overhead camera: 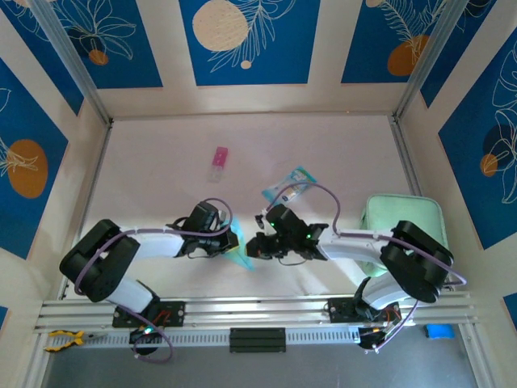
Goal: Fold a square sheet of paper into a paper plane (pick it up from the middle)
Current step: Perform the fourth fold on the wing at the bottom-center of the table.
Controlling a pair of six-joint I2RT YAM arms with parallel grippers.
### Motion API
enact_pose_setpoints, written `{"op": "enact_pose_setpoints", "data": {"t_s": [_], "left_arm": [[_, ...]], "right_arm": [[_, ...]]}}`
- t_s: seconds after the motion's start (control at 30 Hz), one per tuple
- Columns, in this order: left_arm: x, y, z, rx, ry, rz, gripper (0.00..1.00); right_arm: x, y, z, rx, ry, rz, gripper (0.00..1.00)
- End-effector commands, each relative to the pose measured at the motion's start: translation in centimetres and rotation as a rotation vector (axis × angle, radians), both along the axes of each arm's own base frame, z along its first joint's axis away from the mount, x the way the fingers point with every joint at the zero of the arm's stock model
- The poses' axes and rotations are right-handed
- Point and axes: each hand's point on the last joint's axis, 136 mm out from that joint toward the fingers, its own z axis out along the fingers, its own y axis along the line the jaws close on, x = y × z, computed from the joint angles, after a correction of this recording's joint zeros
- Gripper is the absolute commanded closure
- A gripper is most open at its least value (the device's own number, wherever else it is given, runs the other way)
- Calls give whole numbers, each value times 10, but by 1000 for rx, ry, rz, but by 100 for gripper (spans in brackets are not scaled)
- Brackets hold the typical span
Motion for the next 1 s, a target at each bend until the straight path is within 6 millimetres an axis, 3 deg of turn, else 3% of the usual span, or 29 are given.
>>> {"op": "enact_pose_setpoints", "data": {"t_s": [0.0,0.27,0.5,0.97], "left_arm": [[-16,28,-31,129,81,58,100],[-16,25,-30,117,81,48,100],[-15,26,-31,121,80,48,100],[-15,28,-35,136,88,51,100]], "right_arm": [[8,7,-13,-50,21,-4,94],[11,15,-35,-71,72,3,95],[-12,-5,-67,-111,152,0,95],[-49,-35,-75,-149,182,45,95]]}}
